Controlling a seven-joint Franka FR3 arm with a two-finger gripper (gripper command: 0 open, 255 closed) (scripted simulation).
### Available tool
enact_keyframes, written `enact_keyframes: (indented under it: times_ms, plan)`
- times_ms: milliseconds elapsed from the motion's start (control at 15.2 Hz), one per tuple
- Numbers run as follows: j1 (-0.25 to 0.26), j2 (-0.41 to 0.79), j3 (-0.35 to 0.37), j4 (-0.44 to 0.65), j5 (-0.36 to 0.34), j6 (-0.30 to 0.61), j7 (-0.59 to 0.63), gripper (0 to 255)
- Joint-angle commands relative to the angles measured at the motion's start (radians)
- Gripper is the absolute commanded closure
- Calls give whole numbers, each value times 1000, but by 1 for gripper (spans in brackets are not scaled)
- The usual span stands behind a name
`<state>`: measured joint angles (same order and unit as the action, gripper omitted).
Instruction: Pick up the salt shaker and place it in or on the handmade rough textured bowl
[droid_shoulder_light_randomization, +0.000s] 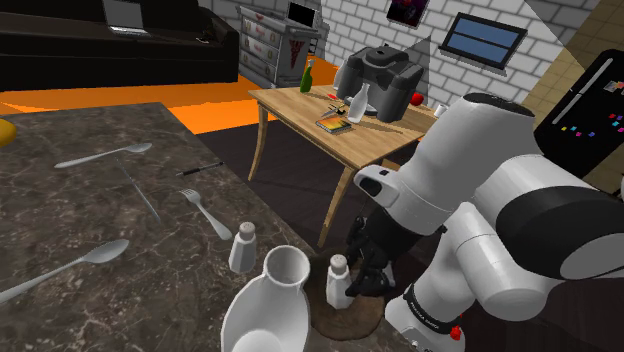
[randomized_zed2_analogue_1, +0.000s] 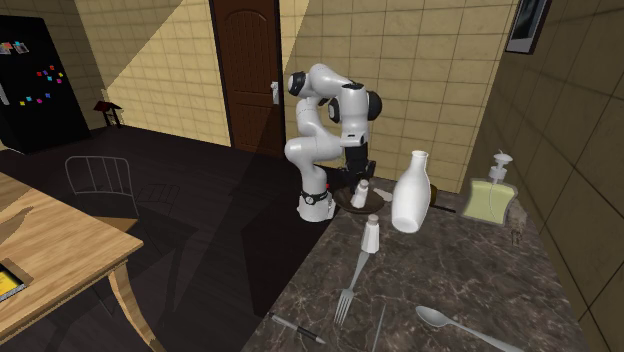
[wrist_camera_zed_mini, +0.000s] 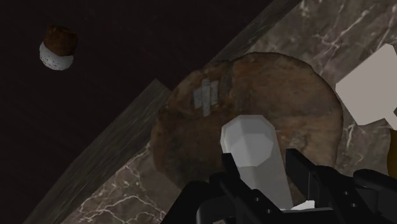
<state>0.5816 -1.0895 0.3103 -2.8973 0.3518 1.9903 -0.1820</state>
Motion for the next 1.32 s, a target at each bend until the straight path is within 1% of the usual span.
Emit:
enact_keyframes:
  times_ms: [0,462,528,858,1122,1254]
  plan:
    - [2,5,4,-11,4,14,-2,255]
    - [2,5,4,-11,4,14,-1,255]
    - [1,8,3,-12,4,17,-3,0]
    - [2,5,4,-11,4,14,-1,0]
    - [-18,-37,-43,94,-43,-133,4,0]
    - [-18,-37,-43,94,-43,-133,4,0]
